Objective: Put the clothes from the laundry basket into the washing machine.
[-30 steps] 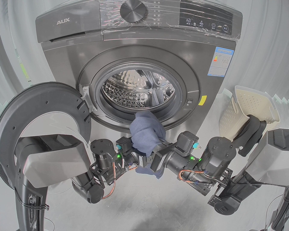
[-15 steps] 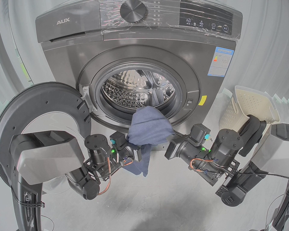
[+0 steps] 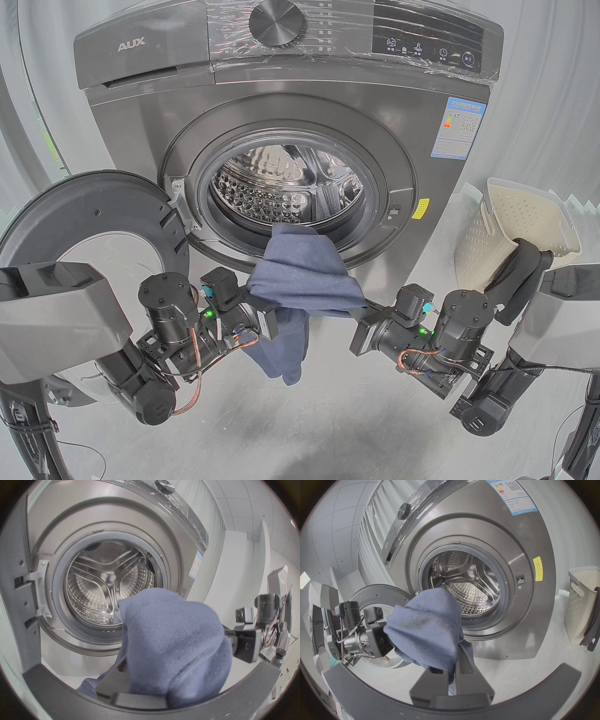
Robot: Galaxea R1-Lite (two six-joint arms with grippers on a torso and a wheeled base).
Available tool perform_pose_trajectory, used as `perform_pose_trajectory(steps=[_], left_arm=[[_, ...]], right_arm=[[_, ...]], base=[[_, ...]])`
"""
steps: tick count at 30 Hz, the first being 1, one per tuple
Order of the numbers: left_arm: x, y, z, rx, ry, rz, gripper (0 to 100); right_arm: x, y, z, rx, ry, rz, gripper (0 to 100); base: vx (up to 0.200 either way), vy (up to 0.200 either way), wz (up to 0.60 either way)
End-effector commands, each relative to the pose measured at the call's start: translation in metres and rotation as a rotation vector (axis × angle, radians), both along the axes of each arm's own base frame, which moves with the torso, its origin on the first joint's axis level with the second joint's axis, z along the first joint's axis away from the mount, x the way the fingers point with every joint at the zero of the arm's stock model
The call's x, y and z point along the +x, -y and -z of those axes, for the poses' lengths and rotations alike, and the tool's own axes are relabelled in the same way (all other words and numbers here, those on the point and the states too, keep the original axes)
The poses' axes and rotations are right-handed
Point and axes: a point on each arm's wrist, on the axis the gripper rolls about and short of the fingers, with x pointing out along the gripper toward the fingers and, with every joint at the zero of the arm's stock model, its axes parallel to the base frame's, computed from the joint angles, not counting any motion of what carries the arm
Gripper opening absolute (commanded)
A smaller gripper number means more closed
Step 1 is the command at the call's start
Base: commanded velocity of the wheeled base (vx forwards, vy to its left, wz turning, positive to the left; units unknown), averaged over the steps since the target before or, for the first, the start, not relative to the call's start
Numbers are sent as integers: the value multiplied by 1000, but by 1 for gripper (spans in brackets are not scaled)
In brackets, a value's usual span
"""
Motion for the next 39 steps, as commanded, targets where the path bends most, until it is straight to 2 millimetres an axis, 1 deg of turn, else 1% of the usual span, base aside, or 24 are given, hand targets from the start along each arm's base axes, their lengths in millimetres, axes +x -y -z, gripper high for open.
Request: perform_pose_trajectory(steps=[1,3,5,8,10,11,14,16,21,22,24,25,27,29,33,39], left_arm=[[-14,-13,-34,-77,54,-8,0],[-21,-15,-41,-106,50,0,0],[-30,-20,-41,-104,35,10,0],[-38,-23,-37,-79,13,57,0],[-38,-23,-34,-62,15,64,0],[-38,-23,-34,-58,16,64,0],[-34,-22,-31,-42,22,55,0],[-37,-24,-29,-37,10,53,0],[-39,-27,-27,-20,6,46,0],[-42,-28,-23,-4,-5,44,0],[-46,-29,-20,19,-10,43,0],[-55,-32,-13,79,-13,39,0],[-61,-35,-12,114,-4,42,0],[-64,-35,-12,118,-4,49,0],[-63,-37,-13,116,-4,40,0],[-61,-37,-14,110,3,37,0]], right_arm=[[-13,-7,-12,20,20,-46,100],[-26,-7,-18,23,24,-100,100],[-44,-1,-21,3,14,-161,100],[-67,16,-18,-42,-22,-235,100],[-77,25,-13,-85,-36,-284,100],[-79,27,-11,-102,-36,-292,100],[-79,32,-4,-156,-37,-292,100],[-78,34,0,-167,-52,-284,100],[-66,42,1,-165,-55,-227,100],[-62,47,0,-164,-53,-201,100],[-60,49,1,-168,-55,-191,100],[-57,55,1,-171,-57,-168,100],[-55,58,1,-171,-58,-154,100],[-54,58,1,-169,-56,-151,100],[-53,58,1,-168,-55,-151,100],[-53,57,1,-167,-56,-152,100]], base=[[0,0,0],[0,0,0],[0,0,0],[0,0,0],[0,0,0],[0,0,0],[0,0,0],[0,0,0],[0,0,0],[0,0,0],[0,0,0],[0,0,0],[0,0,0],[0,0,0],[0,0,0],[200,0,0]])
